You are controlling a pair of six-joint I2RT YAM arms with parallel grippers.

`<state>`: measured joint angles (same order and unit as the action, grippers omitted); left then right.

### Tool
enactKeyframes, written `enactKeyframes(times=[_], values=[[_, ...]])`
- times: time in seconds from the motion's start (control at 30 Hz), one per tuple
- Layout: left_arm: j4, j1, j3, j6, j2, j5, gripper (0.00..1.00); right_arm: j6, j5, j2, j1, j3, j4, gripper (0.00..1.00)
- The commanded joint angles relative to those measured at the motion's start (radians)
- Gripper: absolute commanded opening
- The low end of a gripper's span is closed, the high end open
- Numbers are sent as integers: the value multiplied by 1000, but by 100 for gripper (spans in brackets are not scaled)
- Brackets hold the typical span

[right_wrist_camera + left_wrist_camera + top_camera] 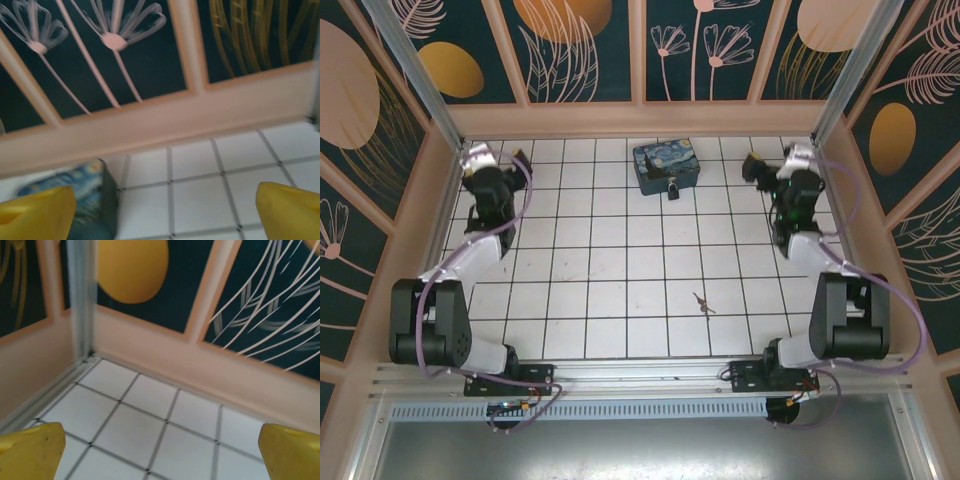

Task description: Unlock a padlock with a key

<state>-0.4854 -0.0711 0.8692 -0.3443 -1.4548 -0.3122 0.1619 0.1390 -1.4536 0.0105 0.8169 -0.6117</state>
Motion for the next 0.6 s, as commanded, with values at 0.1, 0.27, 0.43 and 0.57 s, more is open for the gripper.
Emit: enactKeyframes(times=[0.1,0.27,0.43,0.57], values=[[337,-147,219,-220,-205,225,99,220,229,-251,-61,233,250,92],[311,-251,423,-251,-429,340,99,322,268,-415,-100,376,217,92],[258,-303,598,-305,-638,392,99,405,301,-559,-121,503,187,92],[195,-321,703,-359,-764,460,99,448,328,-665,-132,597,186,92]])
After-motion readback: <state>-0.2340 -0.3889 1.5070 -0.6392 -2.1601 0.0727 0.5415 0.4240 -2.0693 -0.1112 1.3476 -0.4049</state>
